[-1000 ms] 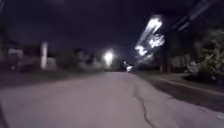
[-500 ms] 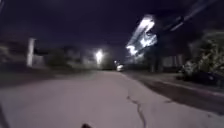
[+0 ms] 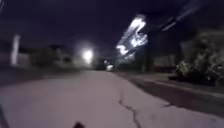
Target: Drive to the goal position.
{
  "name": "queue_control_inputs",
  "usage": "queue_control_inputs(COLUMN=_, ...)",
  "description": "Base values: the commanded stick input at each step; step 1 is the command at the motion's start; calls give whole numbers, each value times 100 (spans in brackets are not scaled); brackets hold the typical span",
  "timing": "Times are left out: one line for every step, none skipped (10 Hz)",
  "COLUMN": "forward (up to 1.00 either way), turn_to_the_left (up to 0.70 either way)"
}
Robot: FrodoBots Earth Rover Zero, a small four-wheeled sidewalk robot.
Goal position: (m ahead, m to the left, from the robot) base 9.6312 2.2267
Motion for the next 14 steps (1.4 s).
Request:
queue_control_inputs(forward=70, turn_to_the_left=-23)
queue_control_inputs(forward=70, turn_to_the_left=-14)
queue_control_inputs(forward=70, turn_to_the_left=-6)
queue_control_inputs(forward=70, turn_to_the_left=0)
queue_control_inputs(forward=70, turn_to_the_left=0)
queue_control_inputs(forward=70, turn_to_the_left=0)
queue_control_inputs(forward=70, turn_to_the_left=0)
queue_control_inputs(forward=70, turn_to_the_left=0)
queue_control_inputs(forward=70, turn_to_the_left=0)
queue_control_inputs(forward=70, turn_to_the_left=0)
queue_control_inputs(forward=70, turn_to_the_left=0)
queue_control_inputs(forward=70, turn_to_the_left=0)
queue_control_inputs(forward=70, turn_to_the_left=0)
queue_control_inputs(forward=70, turn_to_the_left=0)
